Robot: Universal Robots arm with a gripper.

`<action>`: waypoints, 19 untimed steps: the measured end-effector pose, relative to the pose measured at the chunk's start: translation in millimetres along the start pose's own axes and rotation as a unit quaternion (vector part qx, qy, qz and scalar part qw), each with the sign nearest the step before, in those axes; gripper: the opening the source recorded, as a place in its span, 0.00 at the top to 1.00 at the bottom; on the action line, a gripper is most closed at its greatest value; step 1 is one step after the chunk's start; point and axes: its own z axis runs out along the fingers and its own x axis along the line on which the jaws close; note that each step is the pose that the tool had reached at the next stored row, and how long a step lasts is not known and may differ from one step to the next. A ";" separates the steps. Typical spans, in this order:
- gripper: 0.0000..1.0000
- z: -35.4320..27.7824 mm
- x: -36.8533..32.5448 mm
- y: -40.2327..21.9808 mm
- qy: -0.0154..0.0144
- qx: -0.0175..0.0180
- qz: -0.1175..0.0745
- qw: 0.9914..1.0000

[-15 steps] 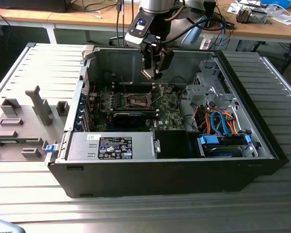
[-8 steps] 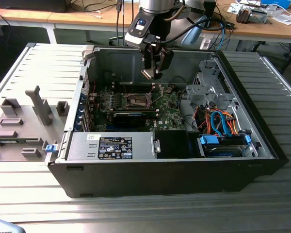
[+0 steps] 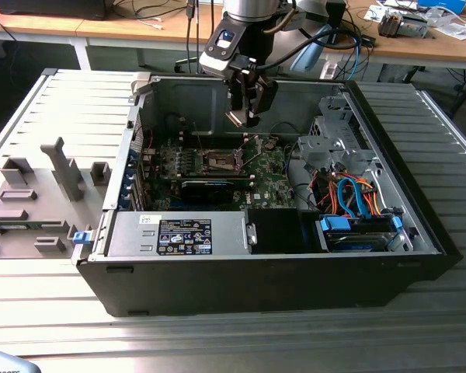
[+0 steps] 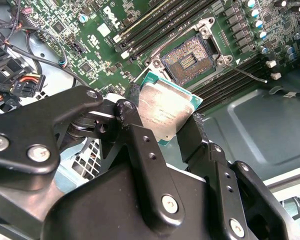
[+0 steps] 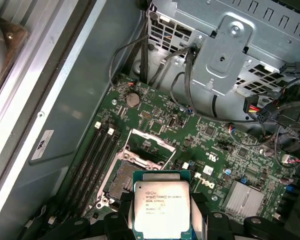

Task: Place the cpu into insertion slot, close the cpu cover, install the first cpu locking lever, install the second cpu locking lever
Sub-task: 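Place the cpu into insertion slot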

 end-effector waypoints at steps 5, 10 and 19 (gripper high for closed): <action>0.46 0.0 0.0 0.0 0.000 0.000 0.002 1.000; 0.46 0.0 0.0 0.0 0.000 0.000 0.004 1.000; 0.46 0.0 0.0 0.0 0.000 0.000 0.007 1.000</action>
